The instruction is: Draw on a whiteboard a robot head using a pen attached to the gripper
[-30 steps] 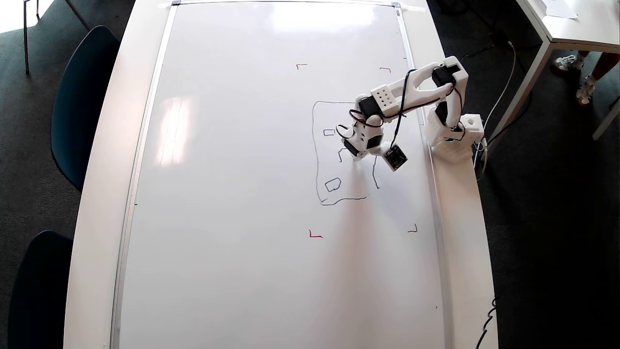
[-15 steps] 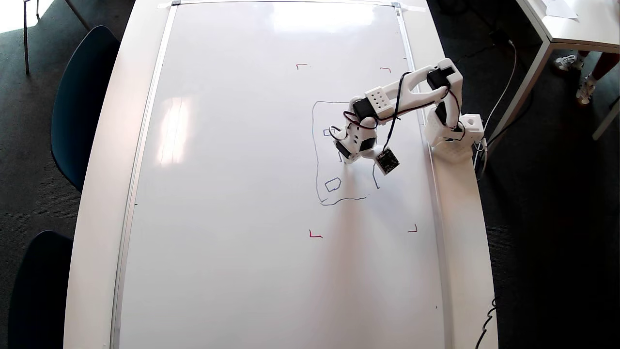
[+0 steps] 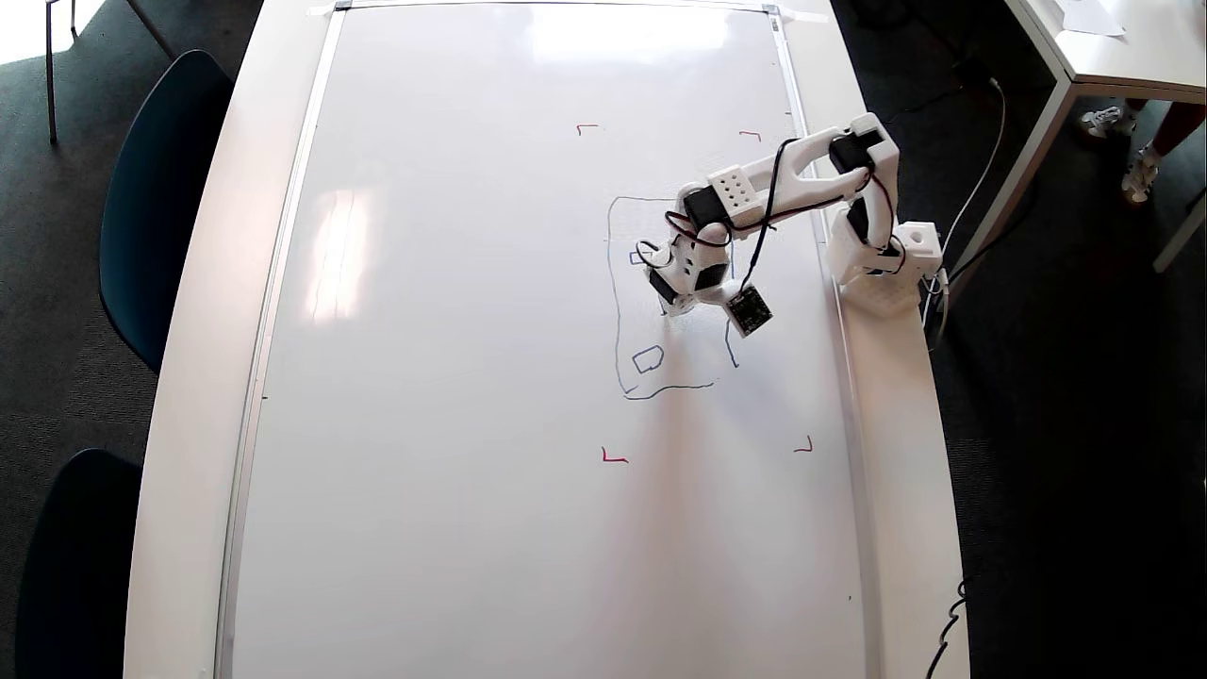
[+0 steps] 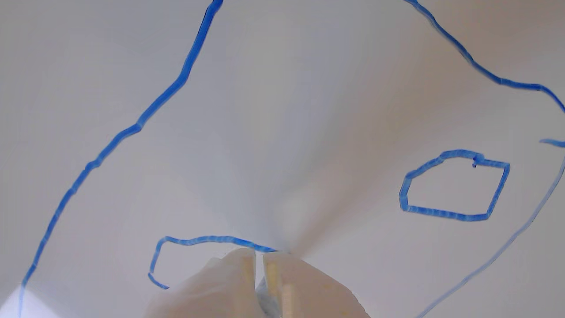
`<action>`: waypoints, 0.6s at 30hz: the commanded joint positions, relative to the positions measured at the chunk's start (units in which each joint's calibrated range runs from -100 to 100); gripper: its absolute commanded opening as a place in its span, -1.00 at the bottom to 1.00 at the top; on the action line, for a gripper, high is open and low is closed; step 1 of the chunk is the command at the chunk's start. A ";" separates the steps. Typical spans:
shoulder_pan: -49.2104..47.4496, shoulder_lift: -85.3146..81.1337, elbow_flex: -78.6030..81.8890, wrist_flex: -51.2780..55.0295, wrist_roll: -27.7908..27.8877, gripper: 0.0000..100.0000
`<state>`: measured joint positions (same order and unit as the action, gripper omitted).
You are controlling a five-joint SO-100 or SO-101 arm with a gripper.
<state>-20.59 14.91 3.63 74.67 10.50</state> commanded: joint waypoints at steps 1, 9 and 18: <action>1.12 -1.22 -3.08 0.31 -0.47 -0.98; 3.26 -7.20 -13.44 10.04 -0.05 -0.98; 6.36 1.23 -29.42 17.08 1.44 -0.98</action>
<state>-14.77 13.65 -21.14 91.01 11.72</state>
